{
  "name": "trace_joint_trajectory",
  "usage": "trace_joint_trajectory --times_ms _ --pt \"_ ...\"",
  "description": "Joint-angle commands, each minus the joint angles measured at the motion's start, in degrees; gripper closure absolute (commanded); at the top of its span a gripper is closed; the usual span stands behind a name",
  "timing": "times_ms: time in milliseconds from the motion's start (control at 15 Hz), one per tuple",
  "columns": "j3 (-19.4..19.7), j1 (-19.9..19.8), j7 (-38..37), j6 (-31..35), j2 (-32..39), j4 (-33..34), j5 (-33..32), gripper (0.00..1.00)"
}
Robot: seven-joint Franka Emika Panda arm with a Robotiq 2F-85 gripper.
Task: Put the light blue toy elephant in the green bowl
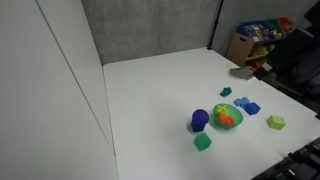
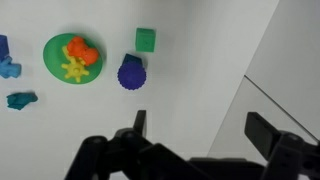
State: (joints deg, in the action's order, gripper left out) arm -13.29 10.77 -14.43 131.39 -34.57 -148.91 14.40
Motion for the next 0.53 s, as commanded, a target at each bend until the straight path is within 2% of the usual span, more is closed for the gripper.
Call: trace_joint_trajectory --times_ms 0,467 --pt "0.33 0.31 -0.19 -0.15 0.02 0.11 -0.29 0.00" --pt "0.92 -0.37 0.06 -1.17 2.23 2.42 -0.69 0.00"
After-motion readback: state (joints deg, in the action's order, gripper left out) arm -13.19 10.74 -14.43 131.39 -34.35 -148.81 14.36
